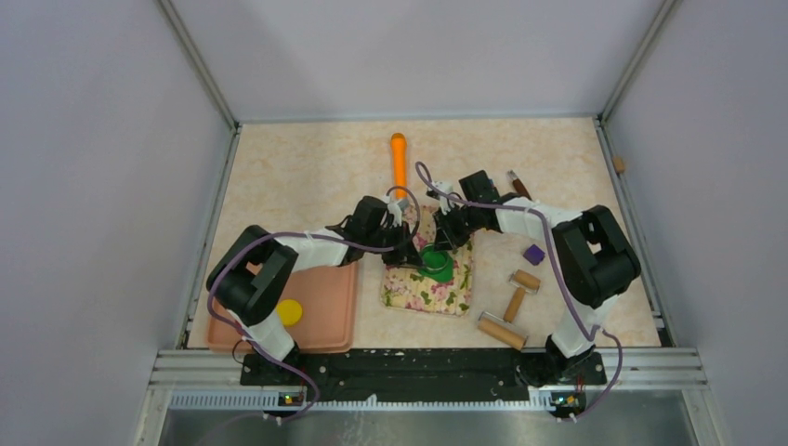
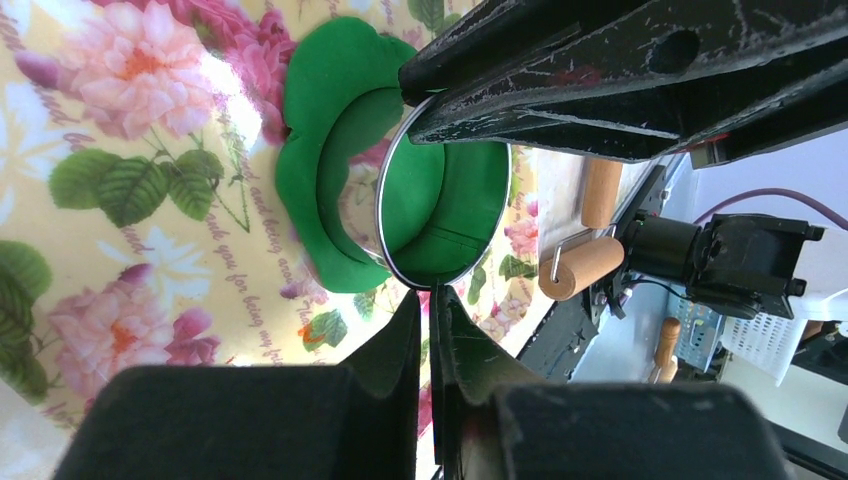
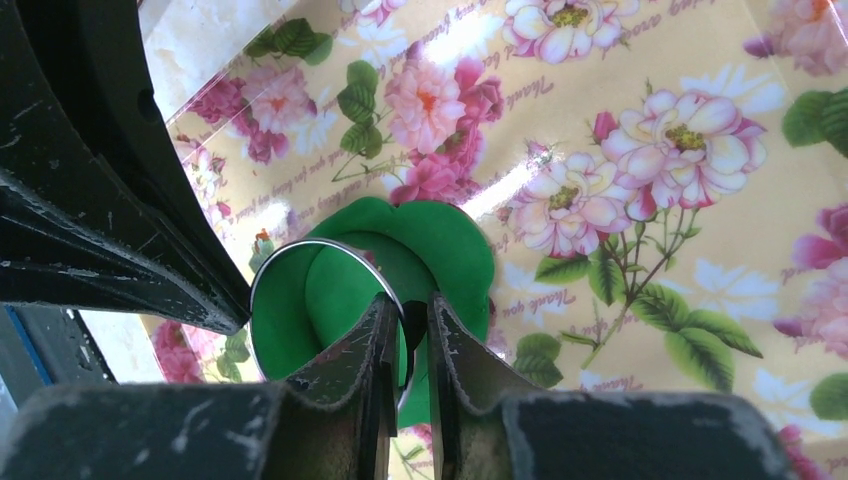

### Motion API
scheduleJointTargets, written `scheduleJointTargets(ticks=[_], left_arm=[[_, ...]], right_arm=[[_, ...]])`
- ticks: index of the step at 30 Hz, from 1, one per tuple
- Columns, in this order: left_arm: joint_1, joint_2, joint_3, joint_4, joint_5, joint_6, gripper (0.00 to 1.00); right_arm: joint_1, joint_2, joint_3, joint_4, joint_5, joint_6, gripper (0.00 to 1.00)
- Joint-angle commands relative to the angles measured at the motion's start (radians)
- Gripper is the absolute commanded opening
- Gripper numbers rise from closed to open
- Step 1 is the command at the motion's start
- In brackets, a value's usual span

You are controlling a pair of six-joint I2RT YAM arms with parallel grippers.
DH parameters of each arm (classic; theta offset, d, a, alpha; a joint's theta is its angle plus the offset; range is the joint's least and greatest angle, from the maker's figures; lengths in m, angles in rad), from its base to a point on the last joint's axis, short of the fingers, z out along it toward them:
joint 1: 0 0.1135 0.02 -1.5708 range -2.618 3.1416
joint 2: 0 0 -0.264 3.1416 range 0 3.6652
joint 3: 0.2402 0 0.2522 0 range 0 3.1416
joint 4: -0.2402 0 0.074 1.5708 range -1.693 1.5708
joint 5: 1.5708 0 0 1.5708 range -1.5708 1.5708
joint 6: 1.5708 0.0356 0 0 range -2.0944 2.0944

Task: Roll out the dumpling wrappers from the dough

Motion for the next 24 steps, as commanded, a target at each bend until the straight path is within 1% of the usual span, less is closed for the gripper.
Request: scheduleJointTargets(ticks=[1, 6, 12, 14, 17, 24], left_arm=[[-0.001, 0.025, 0.016, 0.036, 0.006, -0.026, 0.09], [-0.002, 0.064, 0.032, -0.018, -0.055, -0.027, 0.1], [-0.001, 0.079, 0.033, -0.044, -0.109, -0.084, 0.13], [-0.002, 0.086, 0.035, -0.071, -0.13, -0.097, 0.09], [0.003, 0.099, 0.029, -0.11, -0.174, -0.123, 0.0], [0.019, 0.14, 0.012, -0.144, -0.223, -0.159, 0.0]], right_arm=[[0.009, -0.018, -0.032, -0.014, 0.101, 0.025, 0.0], [0.009, -0.019, -0.029, -0.01, 0.11, 0.035, 0.0], [0.009, -0.028, -0.038, -0.008, 0.124, 0.037, 0.0], [0.01, -0.034, -0.047, -0.003, 0.129, 0.041, 0.0], [0.01, -0.038, -0.061, 0.005, 0.137, 0.049, 0.0], [0.01, -0.053, -0.097, -0.002, 0.154, 0.077, 0.0]])
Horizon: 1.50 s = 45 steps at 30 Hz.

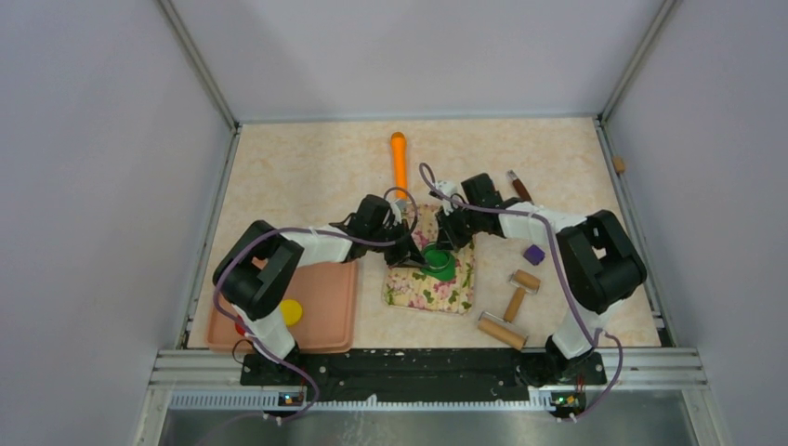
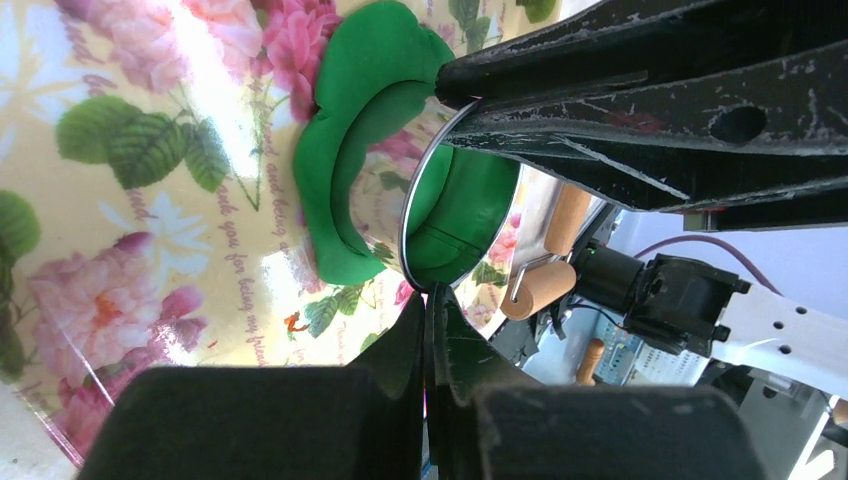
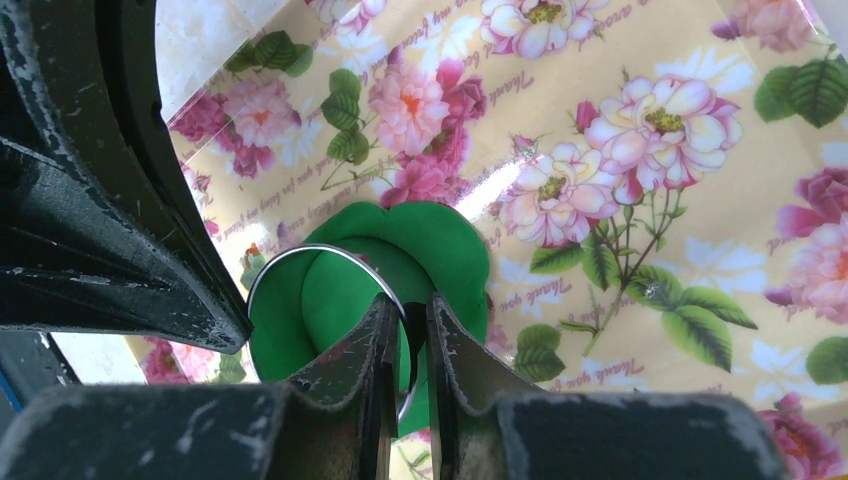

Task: Roll out the dumpling wrappers from the dough

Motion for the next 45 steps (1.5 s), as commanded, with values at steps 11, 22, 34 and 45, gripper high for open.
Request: scheduleJointTargets(ticks=[11, 22, 34, 45], left_arm=[[0.045, 0.126, 0.054, -0.273, -0.317, 0.022, 0.0], [0.072, 0.136, 0.118, -0.3, -0.336, 0.071, 0.0], [0.073, 0.126, 0.177, -0.272, -0.293, 0.145, 0.0], [0.072, 0.01, 0.219, -0.268, -0.188, 0.324, 0.04]], right_arm=[[0.013, -0.061, -0.093, -0.125, 0.172, 0.164, 0.0], [0.028, -0.163, -0.213, -0.106, 0.219, 0.406, 0.0], [0.029, -0.145, -0.158, -0.142, 0.198, 0.433, 0.0], [0.028, -0.18, -0.096, -0.175, 0.134, 0.369, 0.0]])
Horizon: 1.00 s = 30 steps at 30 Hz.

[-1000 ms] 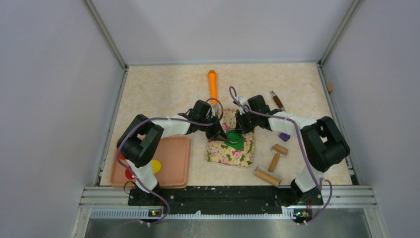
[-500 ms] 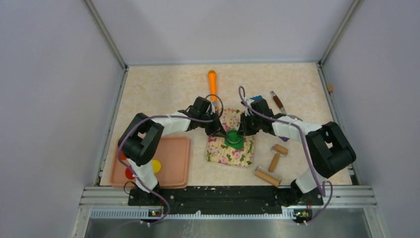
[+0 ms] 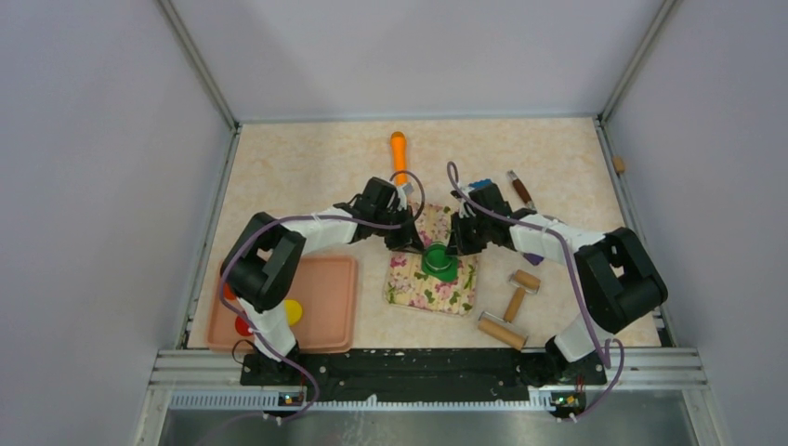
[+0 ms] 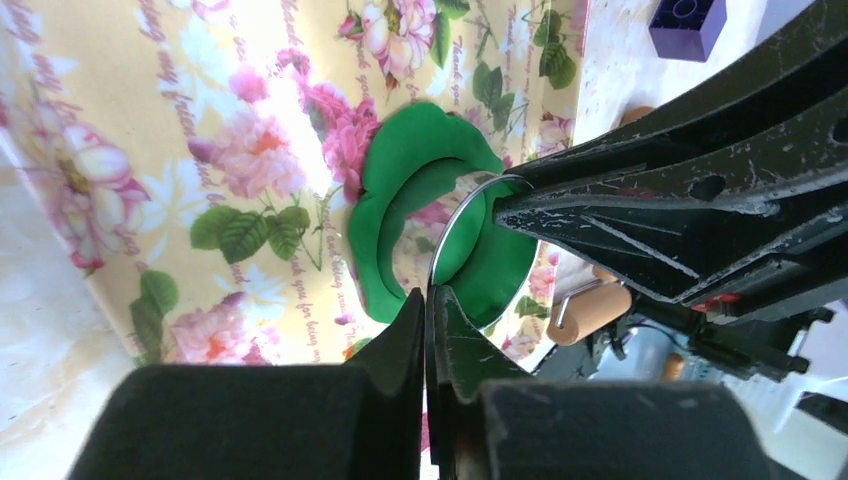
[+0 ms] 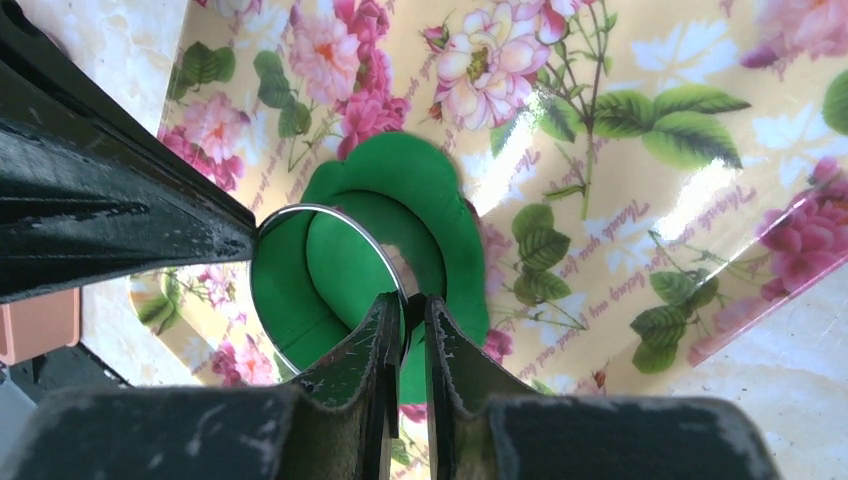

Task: Roll out the dumpling wrappers from the dough

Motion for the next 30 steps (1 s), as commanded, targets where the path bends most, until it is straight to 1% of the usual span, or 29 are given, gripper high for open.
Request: scheduleJointTargets(ticks=[1, 3, 5, 6, 8, 13, 16, 19, 22, 24, 25, 30], left_arm=[[0.039, -0.068, 0.017, -0.051, -0.122, 0.153, 0.07], [0.04, -0.089, 0.022, -0.046, -0.101, 0.176, 0.15], [0.039, -0.108, 0.035, -0.047, -0.065, 0.216, 0.2], [0.04, -0.118, 0.042, -0.056, -0.054, 0.234, 0.22], [0.042, -0.137, 0.058, -0.074, -0.038, 0.269, 0.25], [0.064, -0.193, 0.083, -0.12, -0.015, 0.331, 0.29], [0.084, -0.228, 0.09, -0.164, -0.04, 0.367, 0.3], [0.117, -0.258, 0.089, -0.197, -0.056, 0.392, 0.31], [0.154, -0.286, 0.092, -0.219, -0.055, 0.423, 0.31], [0.179, -0.308, 0.091, -0.227, -0.055, 0.44, 0.32], [0.19, -0.321, 0.089, -0.229, -0.056, 0.446, 0.33], [0.235, -0.397, 0.059, -0.226, -0.069, 0.458, 0.35]], right_arm=[[0.013, -0.036, 0.046, -0.175, -0.076, -0.054, 0.0], [0.011, -0.041, 0.066, -0.184, -0.103, -0.073, 0.08], [0.01, -0.043, 0.086, -0.206, -0.128, -0.09, 0.16], [0.01, -0.045, 0.096, -0.214, -0.129, -0.097, 0.19], [0.009, -0.048, 0.108, -0.225, -0.123, -0.109, 0.2], [0.006, -0.055, 0.141, -0.243, -0.126, -0.125, 0.2], [0.005, -0.063, 0.154, -0.241, -0.128, -0.128, 0.17], [0.006, -0.058, 0.162, -0.247, -0.111, -0.126, 0.18], [0.005, -0.049, 0.17, -0.266, -0.099, -0.135, 0.24], [0.006, -0.043, 0.174, -0.281, -0.09, -0.146, 0.34], [0.006, -0.038, 0.178, -0.288, -0.088, -0.152, 0.37], [0.007, 0.006, 0.196, -0.297, -0.056, -0.167, 0.37]])
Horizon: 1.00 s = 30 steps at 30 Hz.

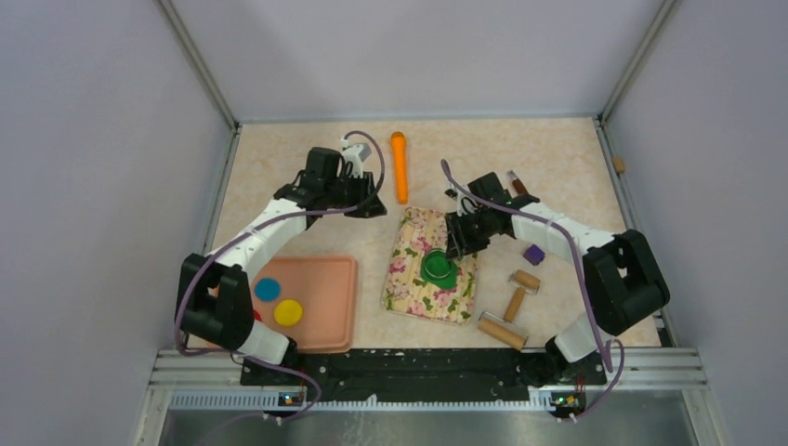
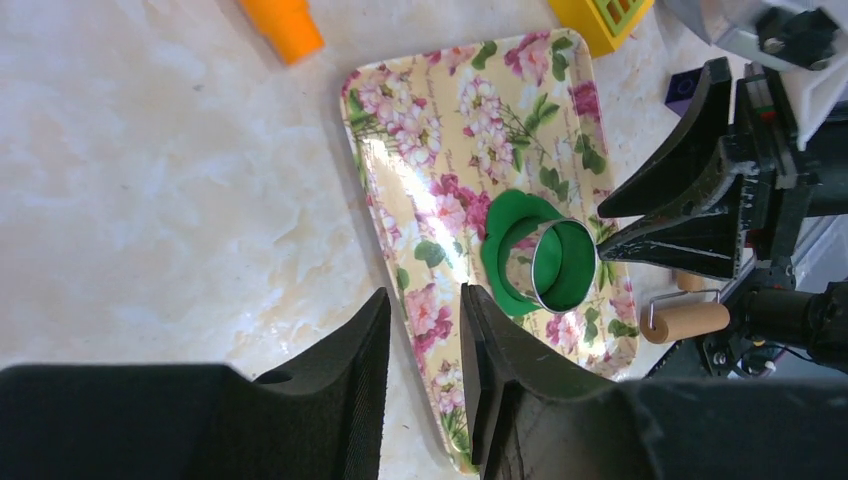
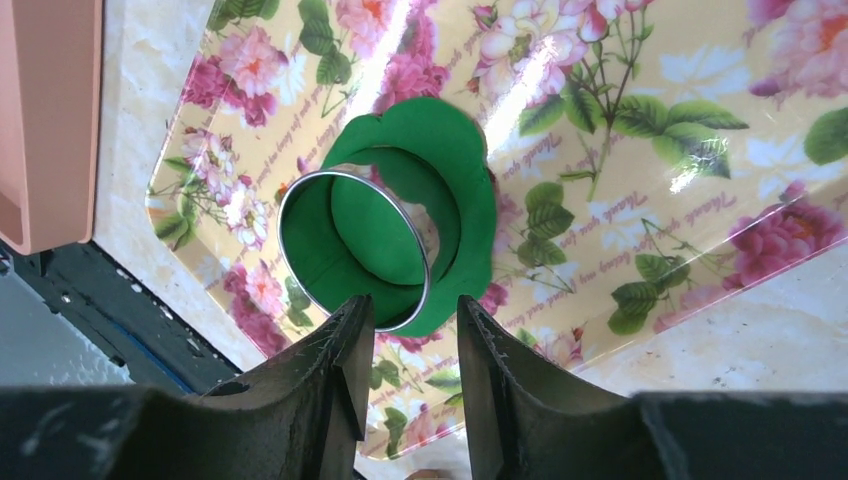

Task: Roll out the dumpling wrappers from the dough

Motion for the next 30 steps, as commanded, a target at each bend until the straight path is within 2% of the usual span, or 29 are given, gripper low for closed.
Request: scheduleJointTargets(ticks=[1, 8, 10, 12, 13, 19, 24, 30], left_arm=[[0.028, -0.11, -0.01, 0.006, -0.017, 0.043, 0.36], [0.067, -0.183, -0.092, 0.0, -0.017, 0.035, 0.37], [0.075, -0.194, -0.104, 0.002, -0.018, 0.032, 0.37], [0.082, -0.201, -0.109, 0.007, -0.019, 0.029, 0.37], [0.086, -0.202, -0.111, 0.01, -0.02, 0.028, 0.38], [0.106, -0.194, -0.103, 0.033, -0.021, 0.011, 0.38], [0.112, -0.196, -0.086, 0.065, -0.017, 0.004, 0.4], [0.113, -0.232, -0.079, 0.083, 0.029, 0.087, 0.43]], right_arm=[[0.008, 0.033, 0.06, -0.006, 0.029, -0.024, 0.36], [0.027, 0.096, 0.082, 0.019, 0.044, -0.022, 0.33], [0.029, 0.109, 0.095, 0.015, 0.055, -0.027, 0.24], [0.029, 0.114, 0.113, 0.002, 0.059, -0.029, 0.05], [0.029, 0.11, 0.127, -0.009, 0.056, -0.032, 0.0], [0.029, 0.055, 0.259, -0.143, 0.023, -0.06, 0.0], [0.024, -0.01, 0.35, -0.257, 0.112, -0.128, 0.0], [-0.115, -0.077, 0.312, -0.322, 0.146, -0.33, 0.0]])
